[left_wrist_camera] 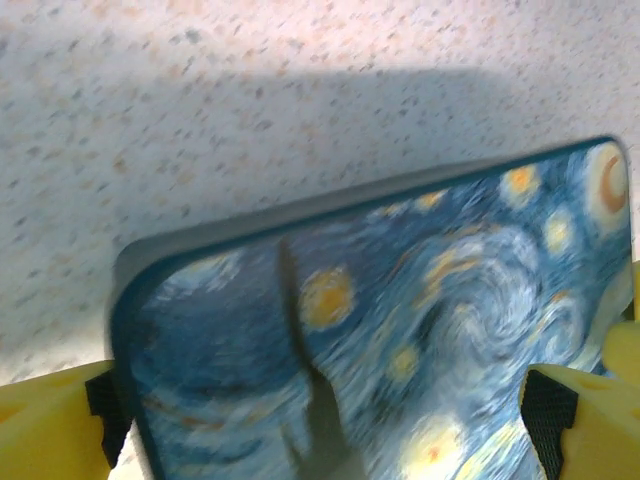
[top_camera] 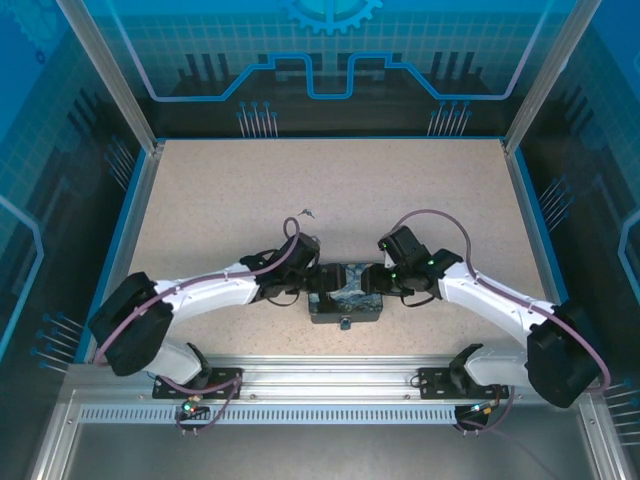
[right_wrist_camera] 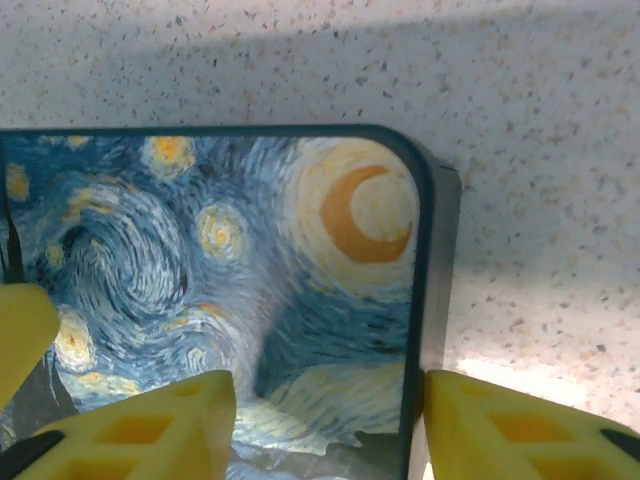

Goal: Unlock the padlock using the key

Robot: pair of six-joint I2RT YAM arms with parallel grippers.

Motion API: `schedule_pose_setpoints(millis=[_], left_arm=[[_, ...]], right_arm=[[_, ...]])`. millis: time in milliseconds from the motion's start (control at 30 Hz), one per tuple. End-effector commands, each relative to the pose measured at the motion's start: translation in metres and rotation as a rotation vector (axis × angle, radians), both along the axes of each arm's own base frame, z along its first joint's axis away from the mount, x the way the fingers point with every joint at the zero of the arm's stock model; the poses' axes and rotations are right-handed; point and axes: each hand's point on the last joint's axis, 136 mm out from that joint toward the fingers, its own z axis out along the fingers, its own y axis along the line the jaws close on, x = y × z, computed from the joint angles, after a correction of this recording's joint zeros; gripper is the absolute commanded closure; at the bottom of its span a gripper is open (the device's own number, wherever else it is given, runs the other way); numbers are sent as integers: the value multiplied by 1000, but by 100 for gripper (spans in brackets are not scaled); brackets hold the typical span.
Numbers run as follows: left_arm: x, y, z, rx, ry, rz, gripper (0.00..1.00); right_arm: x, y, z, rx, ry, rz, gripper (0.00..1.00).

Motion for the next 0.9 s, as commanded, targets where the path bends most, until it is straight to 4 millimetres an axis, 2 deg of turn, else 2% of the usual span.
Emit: schedule_pose_setpoints(millis=[0,300,333,533,733,867], left_arm=[[19,-25,14,-45,-38,-47,1],[70,-39,22,-109,-46,-29,1],[75,-40,23,-113,-46,-30,1],[98,-35,26,-116,-56,-6,1],[114,-25,30,-137,-53,23,1],[114,-25,31,-138,-53,14,1]], right_arm=[[19,12,12,41,-30,0,56],[66,-6,2,76,-5,-127,56],[79,-4,11,89,-25,-136,56],[112,-5,20,119,-25,-179,54],[127,2,21,139,-14,-190,49],[127,2,18,140,-6,-197,38]])
